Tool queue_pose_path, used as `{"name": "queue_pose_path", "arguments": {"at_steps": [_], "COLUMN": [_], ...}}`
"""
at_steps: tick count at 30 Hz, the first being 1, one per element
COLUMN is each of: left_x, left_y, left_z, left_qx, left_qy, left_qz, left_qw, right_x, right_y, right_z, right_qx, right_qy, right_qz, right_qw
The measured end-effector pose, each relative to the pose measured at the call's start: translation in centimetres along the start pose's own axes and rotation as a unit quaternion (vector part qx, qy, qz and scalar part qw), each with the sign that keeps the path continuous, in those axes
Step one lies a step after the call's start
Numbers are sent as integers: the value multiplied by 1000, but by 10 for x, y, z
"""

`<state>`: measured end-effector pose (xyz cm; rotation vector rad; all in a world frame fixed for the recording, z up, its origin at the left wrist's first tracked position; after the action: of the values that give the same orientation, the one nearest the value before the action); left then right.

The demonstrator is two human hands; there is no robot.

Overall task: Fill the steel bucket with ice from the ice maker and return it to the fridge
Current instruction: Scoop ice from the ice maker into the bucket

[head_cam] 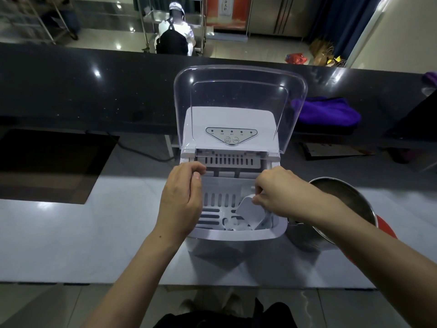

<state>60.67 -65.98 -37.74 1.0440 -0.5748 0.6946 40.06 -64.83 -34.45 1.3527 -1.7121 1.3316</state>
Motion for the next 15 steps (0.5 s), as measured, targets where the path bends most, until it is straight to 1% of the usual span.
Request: {"name": "queue_pose_path", "arguments": {"at_steps": [3, 9, 15], "left_x": [2, 5, 2], "left_y": [0, 1, -2], "left_z": [0, 0, -1], "left_qx": [6, 15, 23], "left_qy": [5, 17, 12], "left_qz": [-6, -5, -1], "left_qw": [1000, 1000, 1000], "right_x": [-1, 3, 5], "right_y": [-2, -3, -1], "right_z": [-1, -5, -7], "right_qx": [0, -2, -5], "right_qy": [12, 6, 5], "right_qz": [0, 13, 33], "right_qw": [1000, 1000, 999]}}
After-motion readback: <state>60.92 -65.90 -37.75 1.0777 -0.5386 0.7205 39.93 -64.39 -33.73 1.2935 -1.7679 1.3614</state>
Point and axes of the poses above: each hand's wrist, its own z-axis towards the middle knuckle, its own x-axis out of the back of the hand, y = z × x, the point moved 6 cm from there along z, towards the middle knuckle, and after that the axes turned 14 degrees about z, right-handed, at the moved point
